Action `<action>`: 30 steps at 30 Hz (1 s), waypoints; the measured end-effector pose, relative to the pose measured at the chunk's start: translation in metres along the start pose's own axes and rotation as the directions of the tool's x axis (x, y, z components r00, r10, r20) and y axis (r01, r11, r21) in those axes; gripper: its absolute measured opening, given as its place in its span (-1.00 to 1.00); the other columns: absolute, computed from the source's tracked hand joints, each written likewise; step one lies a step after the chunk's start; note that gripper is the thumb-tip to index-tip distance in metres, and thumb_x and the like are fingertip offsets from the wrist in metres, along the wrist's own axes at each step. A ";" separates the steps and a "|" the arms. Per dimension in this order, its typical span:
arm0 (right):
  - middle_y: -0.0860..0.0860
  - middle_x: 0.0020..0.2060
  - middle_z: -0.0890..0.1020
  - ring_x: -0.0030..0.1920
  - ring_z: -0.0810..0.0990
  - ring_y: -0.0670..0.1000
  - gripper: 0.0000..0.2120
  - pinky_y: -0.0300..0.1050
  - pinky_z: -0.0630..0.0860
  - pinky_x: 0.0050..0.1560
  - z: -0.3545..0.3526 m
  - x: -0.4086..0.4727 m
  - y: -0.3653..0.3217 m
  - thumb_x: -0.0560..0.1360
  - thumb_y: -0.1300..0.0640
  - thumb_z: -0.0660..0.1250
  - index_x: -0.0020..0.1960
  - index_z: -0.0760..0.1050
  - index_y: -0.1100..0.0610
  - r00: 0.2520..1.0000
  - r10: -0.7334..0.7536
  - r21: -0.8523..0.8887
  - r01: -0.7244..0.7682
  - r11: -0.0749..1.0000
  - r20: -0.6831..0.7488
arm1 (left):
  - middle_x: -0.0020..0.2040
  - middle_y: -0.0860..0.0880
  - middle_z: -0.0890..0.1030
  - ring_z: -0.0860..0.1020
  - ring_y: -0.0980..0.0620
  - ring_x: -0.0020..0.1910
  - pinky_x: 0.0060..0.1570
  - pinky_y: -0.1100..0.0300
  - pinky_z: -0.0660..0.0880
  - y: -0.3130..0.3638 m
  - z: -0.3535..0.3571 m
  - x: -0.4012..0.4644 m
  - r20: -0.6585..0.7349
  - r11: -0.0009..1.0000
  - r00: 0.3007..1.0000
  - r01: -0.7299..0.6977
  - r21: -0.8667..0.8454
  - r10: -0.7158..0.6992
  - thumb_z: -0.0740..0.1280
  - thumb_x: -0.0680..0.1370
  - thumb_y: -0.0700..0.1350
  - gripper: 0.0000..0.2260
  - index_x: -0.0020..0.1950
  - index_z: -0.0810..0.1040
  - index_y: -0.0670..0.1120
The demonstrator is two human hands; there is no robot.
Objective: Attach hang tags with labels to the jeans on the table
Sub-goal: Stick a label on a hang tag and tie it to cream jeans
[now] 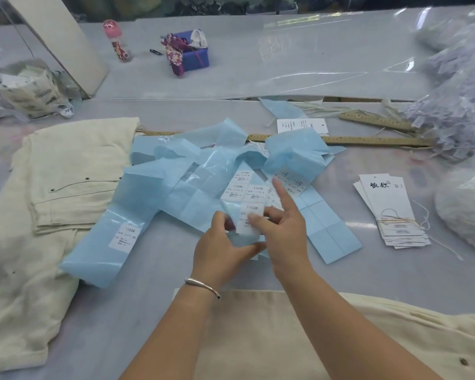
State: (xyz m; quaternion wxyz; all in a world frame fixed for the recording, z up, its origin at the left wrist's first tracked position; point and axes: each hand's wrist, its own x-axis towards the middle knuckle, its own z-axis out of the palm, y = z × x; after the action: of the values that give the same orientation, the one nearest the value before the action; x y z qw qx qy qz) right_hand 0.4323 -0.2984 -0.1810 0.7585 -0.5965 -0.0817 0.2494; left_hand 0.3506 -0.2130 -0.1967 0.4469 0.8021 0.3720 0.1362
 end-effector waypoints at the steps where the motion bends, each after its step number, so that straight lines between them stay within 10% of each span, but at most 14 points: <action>1: 0.16 -0.16 0.69 -0.15 0.65 0.06 -0.41 0.05 0.63 0.02 -0.002 -0.001 0.000 0.42 0.45 0.37 0.27 0.50 -0.10 1.000 -0.007 -0.006 0.007 1.000 0.008 | -0.08 0.09 0.60 0.59 0.14 -0.14 -0.17 0.17 0.53 0.001 0.001 -0.003 0.027 0.991 1.000 0.006 -0.133 -0.003 0.59 0.13 0.18 -0.36 0.07 0.36 0.10; 5: 0.13 -0.14 0.72 -0.12 0.66 0.00 -0.60 -0.09 0.62 -0.03 -0.013 0.002 -0.011 0.39 0.51 0.36 0.07 0.64 0.11 0.991 0.025 -0.035 -0.021 0.999 0.133 | 0.04 -0.04 0.69 0.65 0.01 0.06 -0.02 0.18 0.56 0.002 -0.006 -0.001 0.133 0.731 0.987 0.154 -0.665 -0.087 0.57 0.22 0.08 -0.24 0.36 0.36 0.01; 11: 0.27 -0.10 0.68 -0.10 0.64 0.10 -0.62 0.05 0.59 0.05 -0.022 0.008 -0.024 0.36 0.44 0.46 0.11 0.60 0.13 0.963 0.013 -0.276 0.065 0.959 0.270 | 0.12 -0.19 0.66 0.64 -0.10 0.04 0.09 0.01 0.59 0.008 -0.018 0.016 0.302 0.508 0.948 0.312 -0.803 -0.103 0.48 0.36 -0.04 -0.62 0.10 0.66 -0.21; 20: -0.11 0.05 0.43 -0.08 0.50 -0.16 -0.82 -0.37 0.47 -0.15 -0.027 0.016 -0.033 0.39 0.18 0.52 -0.08 0.64 -0.05 0.924 -0.251 -0.621 0.379 0.686 0.287 | 0.06 -0.18 0.68 0.66 -0.08 -0.04 0.07 0.01 0.57 0.019 -0.017 0.024 0.291 0.525 0.948 0.316 -0.791 -0.132 0.38 0.49 -0.20 -0.85 -0.03 0.71 -0.21; 30: -0.13 0.21 0.46 0.29 0.34 -0.05 -0.91 -0.34 0.22 0.26 -0.031 -0.004 -0.047 0.38 0.17 0.52 -0.21 0.66 -0.01 0.840 -0.405 -0.665 0.537 0.518 0.362 | 0.00 -0.20 0.69 0.63 -0.13 -0.09 0.06 -0.05 0.56 0.025 -0.013 0.025 0.192 0.618 0.945 0.319 -0.719 -0.265 0.41 0.50 -0.14 -0.82 0.01 0.68 -0.23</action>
State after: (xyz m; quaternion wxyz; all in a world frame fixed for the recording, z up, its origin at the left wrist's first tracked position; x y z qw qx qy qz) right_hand 0.4548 -0.3349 -0.1445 0.4754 -0.7853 -0.3959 0.0251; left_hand 0.3724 -0.1954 -0.1722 0.7617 0.4835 0.3946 0.1740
